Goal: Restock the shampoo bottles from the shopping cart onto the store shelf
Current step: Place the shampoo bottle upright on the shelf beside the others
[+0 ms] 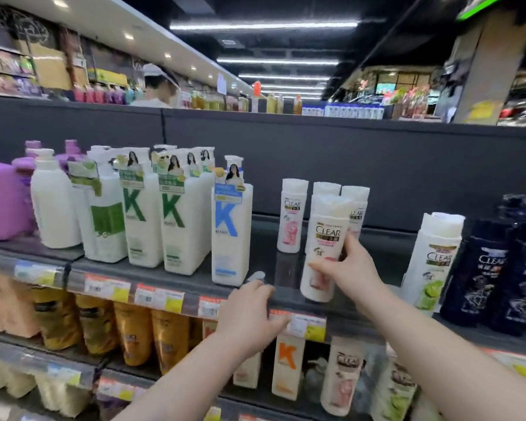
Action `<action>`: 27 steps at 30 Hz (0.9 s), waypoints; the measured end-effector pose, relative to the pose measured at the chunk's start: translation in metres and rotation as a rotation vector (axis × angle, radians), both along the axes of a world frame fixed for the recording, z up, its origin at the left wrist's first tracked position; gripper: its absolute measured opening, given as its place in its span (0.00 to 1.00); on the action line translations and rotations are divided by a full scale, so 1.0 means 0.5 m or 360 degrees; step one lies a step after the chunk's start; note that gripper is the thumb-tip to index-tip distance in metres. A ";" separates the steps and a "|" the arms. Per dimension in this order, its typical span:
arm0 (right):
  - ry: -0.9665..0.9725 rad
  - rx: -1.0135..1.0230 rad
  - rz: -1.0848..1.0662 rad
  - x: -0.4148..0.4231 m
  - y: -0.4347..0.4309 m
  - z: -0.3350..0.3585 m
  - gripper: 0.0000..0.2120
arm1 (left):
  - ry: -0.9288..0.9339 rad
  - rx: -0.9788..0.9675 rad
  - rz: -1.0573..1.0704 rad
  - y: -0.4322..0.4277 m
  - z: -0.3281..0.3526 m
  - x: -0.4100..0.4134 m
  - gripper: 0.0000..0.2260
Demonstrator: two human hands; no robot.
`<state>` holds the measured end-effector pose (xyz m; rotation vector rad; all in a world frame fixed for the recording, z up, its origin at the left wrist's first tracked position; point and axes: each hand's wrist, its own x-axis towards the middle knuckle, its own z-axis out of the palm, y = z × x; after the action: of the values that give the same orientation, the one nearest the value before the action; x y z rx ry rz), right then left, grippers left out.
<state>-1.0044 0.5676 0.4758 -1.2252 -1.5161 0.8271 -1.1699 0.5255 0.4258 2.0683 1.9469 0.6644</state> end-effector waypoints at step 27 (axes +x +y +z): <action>-0.0546 -0.0168 -0.0173 -0.092 0.224 -0.068 0.22 | 0.0136 0.0010 -0.0019 0.076 -0.012 -0.009 0.22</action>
<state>-1.0503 0.6797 0.4420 -1.5749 -1.6743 0.6548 -1.1745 0.5636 0.4200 2.1438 1.9786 0.5897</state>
